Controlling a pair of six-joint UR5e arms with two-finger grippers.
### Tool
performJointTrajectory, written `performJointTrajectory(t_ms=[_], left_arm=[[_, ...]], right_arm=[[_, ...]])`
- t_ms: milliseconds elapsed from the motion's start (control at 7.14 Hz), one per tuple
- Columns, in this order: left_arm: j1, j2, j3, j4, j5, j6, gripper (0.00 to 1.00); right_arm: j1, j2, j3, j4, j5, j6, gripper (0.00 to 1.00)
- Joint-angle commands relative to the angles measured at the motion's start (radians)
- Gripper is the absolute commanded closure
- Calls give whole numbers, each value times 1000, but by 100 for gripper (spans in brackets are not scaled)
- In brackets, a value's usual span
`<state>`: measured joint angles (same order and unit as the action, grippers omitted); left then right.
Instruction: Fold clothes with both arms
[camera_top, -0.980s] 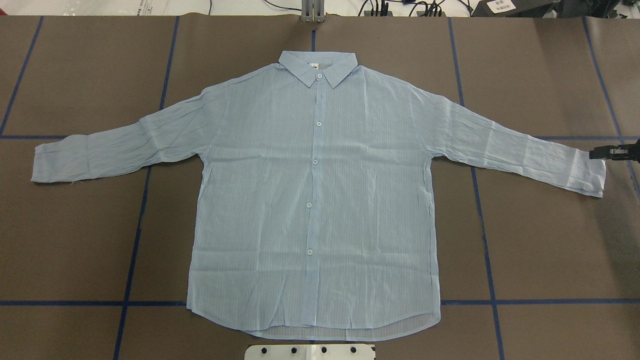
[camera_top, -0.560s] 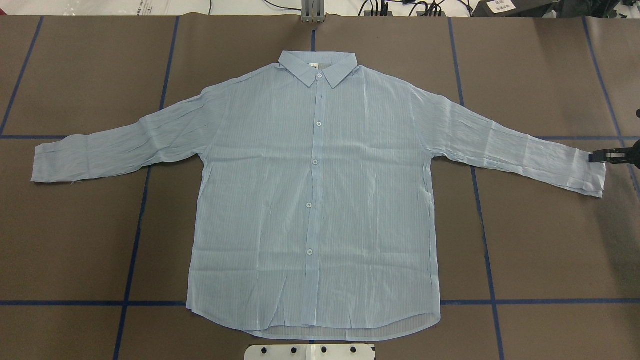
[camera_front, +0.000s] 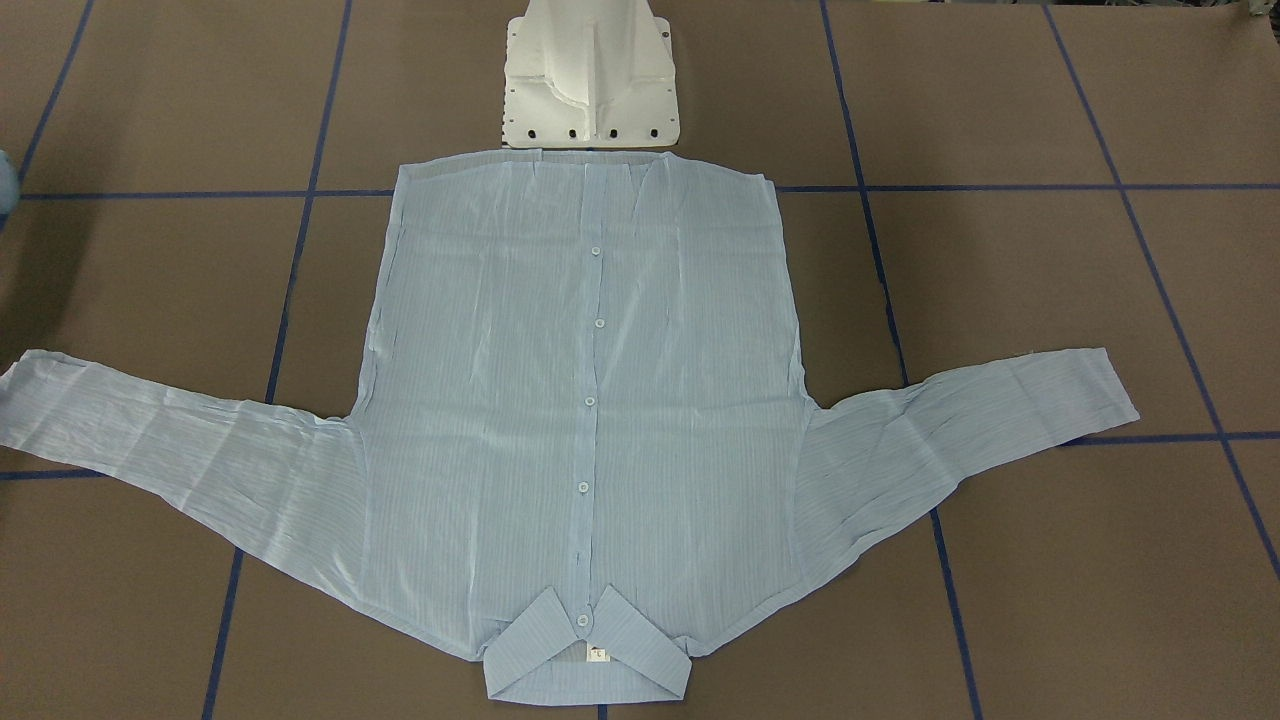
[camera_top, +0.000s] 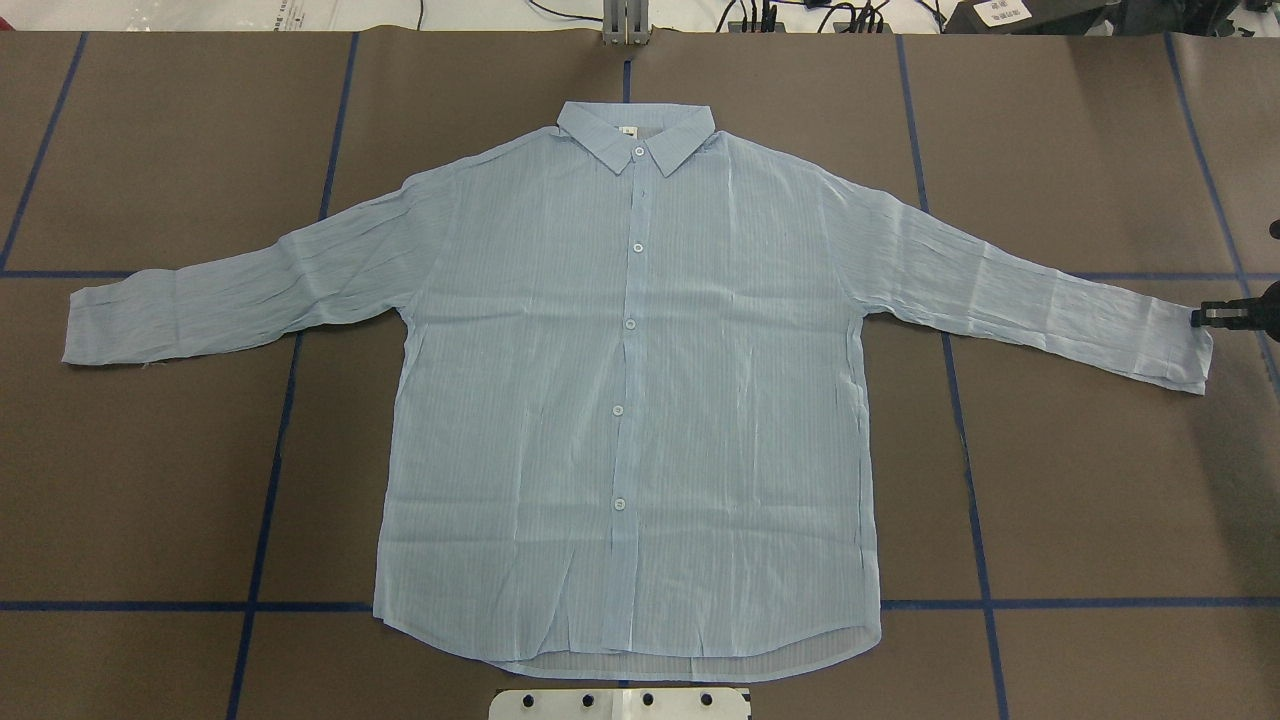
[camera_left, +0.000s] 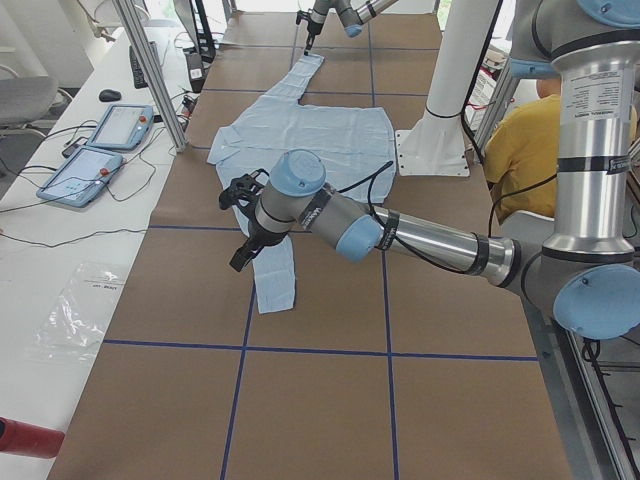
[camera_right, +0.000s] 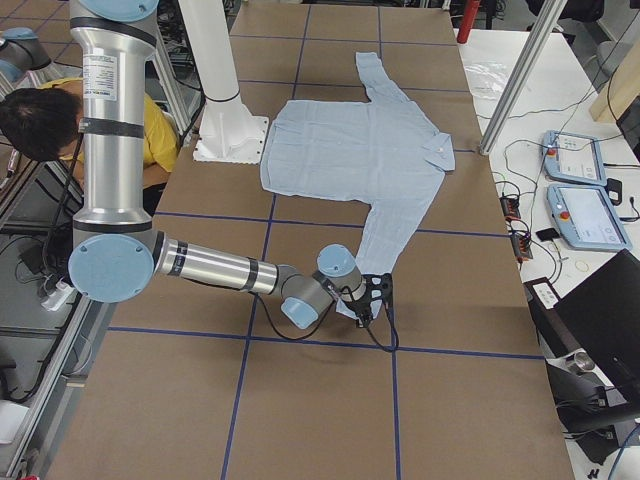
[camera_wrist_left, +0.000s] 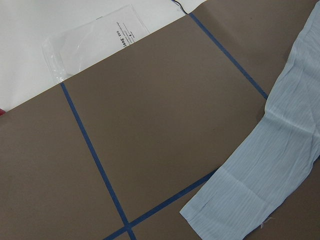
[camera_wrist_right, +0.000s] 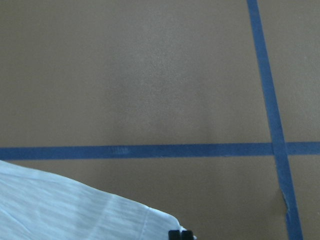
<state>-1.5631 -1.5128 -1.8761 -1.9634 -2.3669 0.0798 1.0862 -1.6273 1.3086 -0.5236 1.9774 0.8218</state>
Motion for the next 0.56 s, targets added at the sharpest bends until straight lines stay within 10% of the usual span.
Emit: performJointTrajectory(t_ms=[0, 420], left_arm=[[0, 0, 0, 0, 0, 0, 0], [0, 3, 0, 0, 0, 0, 0]], right_arm=[[0, 3, 18, -1, 12, 0, 100], [20, 99, 290, -322, 14, 20, 100]])
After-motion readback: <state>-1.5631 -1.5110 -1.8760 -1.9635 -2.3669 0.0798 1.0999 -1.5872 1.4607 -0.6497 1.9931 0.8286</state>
